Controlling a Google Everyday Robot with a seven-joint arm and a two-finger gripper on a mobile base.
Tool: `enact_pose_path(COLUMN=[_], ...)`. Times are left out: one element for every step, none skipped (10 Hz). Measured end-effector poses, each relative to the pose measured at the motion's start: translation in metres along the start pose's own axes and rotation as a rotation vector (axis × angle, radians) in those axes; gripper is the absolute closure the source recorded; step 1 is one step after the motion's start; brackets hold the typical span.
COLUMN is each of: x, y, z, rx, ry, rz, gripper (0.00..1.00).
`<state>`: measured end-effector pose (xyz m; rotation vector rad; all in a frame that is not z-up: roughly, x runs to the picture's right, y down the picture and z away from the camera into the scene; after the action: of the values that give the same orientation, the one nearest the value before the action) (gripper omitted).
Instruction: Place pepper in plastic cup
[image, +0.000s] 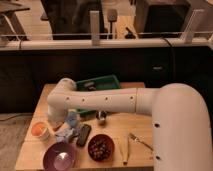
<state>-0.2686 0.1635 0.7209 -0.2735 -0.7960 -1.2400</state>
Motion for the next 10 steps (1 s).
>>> enact_pose_path(x=[0.003,0.005,0.005,0.004,0.005,0.007,0.010,0.012,0.010,0.011], y=[0.002,0.006,0.010,0.012,0.015,0.017,0.017,0.013,0.009,0.007], z=[0.005,0.011,0.027,0.040,0.049,0.056,0.059,0.061,0.069,0.078], rx=[-0.017,-0.033,-0.057,-0.077,-0.093,-0.109,-0.116,-0.124,-0.137,-0.151], ry=[0.002,0.000,-0.003,-0.003,0.005,0.026,0.040,0.047,0.045,0.050], rz=[0.021,0.040,0.049,0.051,0.058,0.072,0.098,0.109,0.123,0.146], gripper=[0.24,0.20,0.20,0.20,0.20,0.20,0.20,0.20,0.20,0.20])
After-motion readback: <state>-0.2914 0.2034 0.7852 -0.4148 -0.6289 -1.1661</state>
